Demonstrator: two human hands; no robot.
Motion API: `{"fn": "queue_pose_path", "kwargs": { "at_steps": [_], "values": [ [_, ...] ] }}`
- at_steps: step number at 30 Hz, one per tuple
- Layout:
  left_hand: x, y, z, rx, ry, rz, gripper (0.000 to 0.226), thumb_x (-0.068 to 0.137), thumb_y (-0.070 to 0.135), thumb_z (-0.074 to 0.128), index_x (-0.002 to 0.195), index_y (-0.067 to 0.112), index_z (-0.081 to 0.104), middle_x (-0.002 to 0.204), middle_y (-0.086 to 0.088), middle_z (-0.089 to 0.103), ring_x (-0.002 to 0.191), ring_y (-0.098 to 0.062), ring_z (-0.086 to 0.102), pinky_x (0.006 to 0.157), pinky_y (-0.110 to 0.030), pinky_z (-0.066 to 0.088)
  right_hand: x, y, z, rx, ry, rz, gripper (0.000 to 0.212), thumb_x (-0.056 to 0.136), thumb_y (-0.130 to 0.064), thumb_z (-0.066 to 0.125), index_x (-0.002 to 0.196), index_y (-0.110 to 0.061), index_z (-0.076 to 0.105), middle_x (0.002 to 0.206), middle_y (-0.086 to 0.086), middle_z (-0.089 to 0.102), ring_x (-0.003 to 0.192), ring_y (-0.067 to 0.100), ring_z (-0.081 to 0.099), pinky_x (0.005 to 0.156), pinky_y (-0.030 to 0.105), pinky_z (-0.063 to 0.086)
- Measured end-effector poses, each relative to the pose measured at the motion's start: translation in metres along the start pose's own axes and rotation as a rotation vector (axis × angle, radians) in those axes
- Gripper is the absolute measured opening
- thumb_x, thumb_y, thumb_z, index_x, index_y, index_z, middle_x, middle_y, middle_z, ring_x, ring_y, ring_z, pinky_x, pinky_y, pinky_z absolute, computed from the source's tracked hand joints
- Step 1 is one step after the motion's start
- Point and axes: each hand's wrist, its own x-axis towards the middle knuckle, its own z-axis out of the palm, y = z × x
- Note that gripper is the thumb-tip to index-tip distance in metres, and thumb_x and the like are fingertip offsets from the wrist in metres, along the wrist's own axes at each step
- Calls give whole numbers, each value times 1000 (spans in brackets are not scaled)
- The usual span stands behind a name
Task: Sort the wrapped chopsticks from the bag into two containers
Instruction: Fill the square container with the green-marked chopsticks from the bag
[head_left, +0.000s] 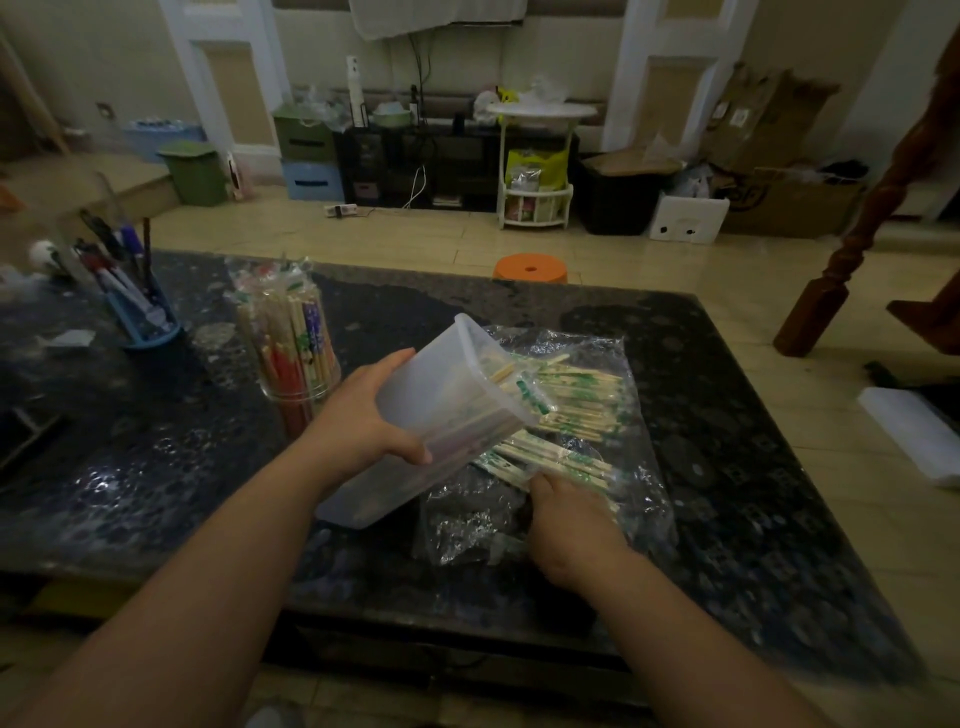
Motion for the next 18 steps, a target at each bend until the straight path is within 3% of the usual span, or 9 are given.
{"fn": "queue_pose_path", "kwargs": {
  "at_steps": [4, 8, 13, 18],
  "values": [
    [0, 2, 0, 3, 3, 1, 122, 41, 28, 85, 151, 40, 33, 145, 6, 38, 131, -21, 39, 108, -50, 39, 5, 3, 9, -103, 125, 12, 48, 99, -19, 42, 146, -15, 33, 146, 7, 45, 133, 28, 39, 108, 39, 30],
    [0, 1, 1, -11, -15, 6, 122, 39, 31, 83, 150, 41, 33, 145, 7, 39, 131, -21, 40, 108, -52, 39, 5, 5, 7, -117, 201, -8, 36, 97, -17, 45, 132, -18, 48, 131, 6, 57, 121, 27, 48, 100, 37, 35],
    [1, 1, 0, -18, -22, 2, 120, 43, 27, 85, 150, 42, 33, 144, 8, 39, 130, -20, 40, 107, -50, 39, 5, 1, 2, -76, 195, 15, 29, 90, -15, 50, 119, -17, 57, 120, 7, 62, 113, 27, 54, 95, 36, 39],
    [1, 0, 1, -6, -23, 10, 115, 51, 19, 89, 150, 42, 34, 142, 9, 39, 128, -19, 40, 104, -47, 40, 2, -4, -4, -76, 134, 43, 27, 91, -18, 53, 115, -13, 63, 121, 10, 59, 109, 29, 58, 90, 36, 46]
  ]
}}
